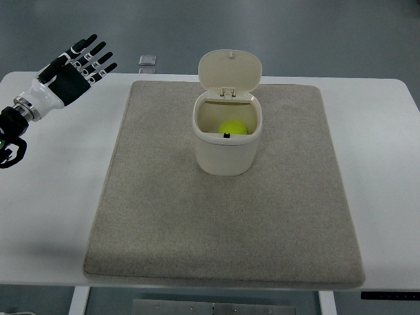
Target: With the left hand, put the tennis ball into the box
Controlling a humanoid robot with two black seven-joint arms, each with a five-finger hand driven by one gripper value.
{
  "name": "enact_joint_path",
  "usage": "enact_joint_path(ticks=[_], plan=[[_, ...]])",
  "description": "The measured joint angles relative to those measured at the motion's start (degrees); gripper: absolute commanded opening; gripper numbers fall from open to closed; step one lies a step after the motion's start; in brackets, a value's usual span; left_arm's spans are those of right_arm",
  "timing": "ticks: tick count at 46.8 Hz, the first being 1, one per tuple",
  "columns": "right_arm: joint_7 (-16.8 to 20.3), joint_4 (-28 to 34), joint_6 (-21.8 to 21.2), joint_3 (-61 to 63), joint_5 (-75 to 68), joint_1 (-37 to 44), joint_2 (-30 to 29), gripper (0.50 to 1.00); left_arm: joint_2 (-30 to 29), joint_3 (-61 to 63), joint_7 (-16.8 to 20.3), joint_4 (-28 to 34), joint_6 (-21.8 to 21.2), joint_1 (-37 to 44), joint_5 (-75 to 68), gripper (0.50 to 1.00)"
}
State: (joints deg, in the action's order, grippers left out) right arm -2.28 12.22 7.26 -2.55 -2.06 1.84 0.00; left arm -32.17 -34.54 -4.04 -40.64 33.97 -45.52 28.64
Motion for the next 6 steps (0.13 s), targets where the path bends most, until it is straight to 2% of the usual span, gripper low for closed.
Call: enact_joint_path(ticks=[6], plan=[[-0.1, 0.1, 0.3, -0.2, 0.2, 0.0, 0.0, 0.901, -0.1, 0.0, 0.0, 0.0, 0.0, 0.0, 0.0, 0.992]])
